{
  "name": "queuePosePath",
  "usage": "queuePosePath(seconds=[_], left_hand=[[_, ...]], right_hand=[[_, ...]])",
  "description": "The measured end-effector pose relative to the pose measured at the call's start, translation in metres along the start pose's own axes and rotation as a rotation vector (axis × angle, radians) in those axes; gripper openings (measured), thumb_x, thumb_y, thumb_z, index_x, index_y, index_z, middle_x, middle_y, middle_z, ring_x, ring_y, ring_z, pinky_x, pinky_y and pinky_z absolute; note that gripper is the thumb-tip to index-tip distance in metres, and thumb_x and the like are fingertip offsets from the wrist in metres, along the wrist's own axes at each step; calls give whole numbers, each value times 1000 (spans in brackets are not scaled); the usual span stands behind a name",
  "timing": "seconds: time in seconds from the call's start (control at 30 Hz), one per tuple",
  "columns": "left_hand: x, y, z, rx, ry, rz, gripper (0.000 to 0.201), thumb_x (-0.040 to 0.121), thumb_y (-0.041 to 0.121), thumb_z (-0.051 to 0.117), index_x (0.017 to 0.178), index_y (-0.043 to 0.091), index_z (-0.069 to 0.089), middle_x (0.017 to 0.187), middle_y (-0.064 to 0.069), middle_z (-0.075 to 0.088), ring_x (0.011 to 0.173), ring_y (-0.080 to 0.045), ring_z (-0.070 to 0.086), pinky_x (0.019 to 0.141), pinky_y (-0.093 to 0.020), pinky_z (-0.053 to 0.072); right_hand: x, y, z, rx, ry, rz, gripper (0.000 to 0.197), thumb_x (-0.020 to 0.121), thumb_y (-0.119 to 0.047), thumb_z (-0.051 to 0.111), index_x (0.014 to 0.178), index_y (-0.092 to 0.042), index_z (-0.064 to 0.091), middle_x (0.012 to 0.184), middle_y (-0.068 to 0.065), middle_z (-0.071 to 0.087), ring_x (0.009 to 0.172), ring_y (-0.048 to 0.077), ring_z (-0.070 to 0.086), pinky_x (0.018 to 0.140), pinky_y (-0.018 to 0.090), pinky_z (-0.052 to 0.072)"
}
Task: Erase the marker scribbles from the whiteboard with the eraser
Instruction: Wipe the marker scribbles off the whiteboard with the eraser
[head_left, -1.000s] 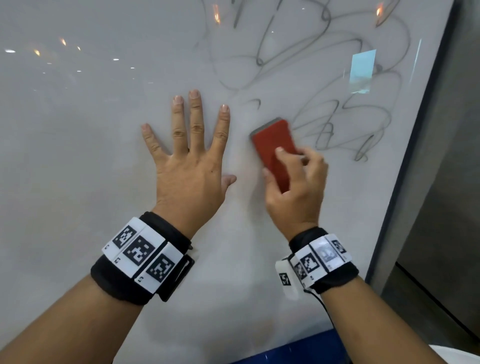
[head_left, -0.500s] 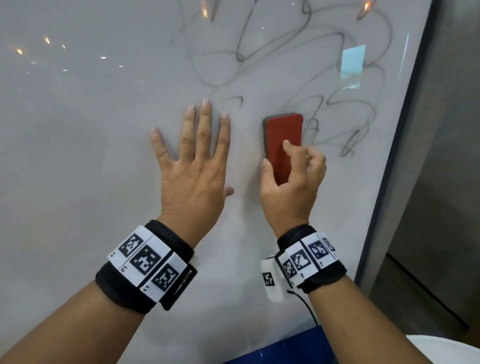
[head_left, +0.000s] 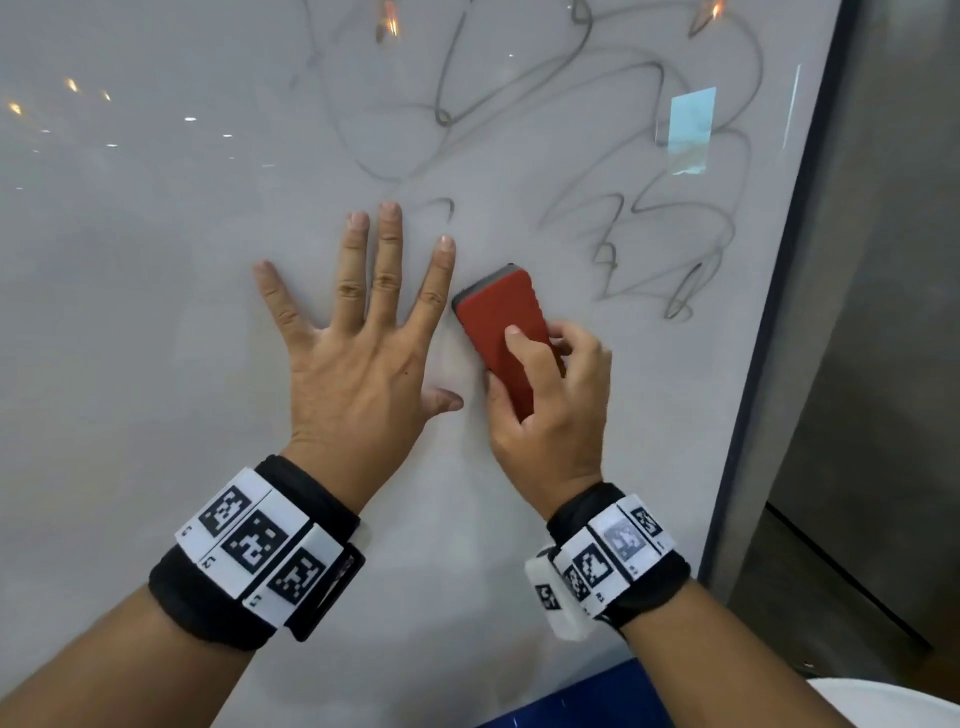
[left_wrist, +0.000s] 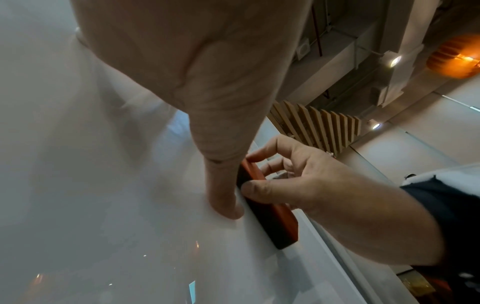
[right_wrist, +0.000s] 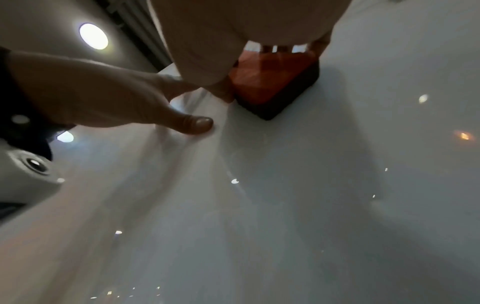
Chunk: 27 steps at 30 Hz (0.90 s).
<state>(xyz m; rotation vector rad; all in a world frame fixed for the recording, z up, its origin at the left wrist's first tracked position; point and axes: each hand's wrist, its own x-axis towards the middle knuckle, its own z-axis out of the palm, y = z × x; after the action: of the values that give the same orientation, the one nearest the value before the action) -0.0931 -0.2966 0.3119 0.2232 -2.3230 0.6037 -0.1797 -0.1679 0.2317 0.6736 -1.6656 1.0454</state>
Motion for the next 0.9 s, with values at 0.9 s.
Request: queuePosePath(seconds=[0.9], left_hand=[[6, 25, 0, 12, -35, 56, 129, 68, 71, 70, 158, 25, -10, 164, -15, -18, 151, -34, -14, 105, -81, 3]], right_hand=[[10, 43, -16, -23, 149, 169, 37, 82, -21, 73, 117, -16, 63, 117, 20, 54, 104, 29, 48, 87, 49, 50]])
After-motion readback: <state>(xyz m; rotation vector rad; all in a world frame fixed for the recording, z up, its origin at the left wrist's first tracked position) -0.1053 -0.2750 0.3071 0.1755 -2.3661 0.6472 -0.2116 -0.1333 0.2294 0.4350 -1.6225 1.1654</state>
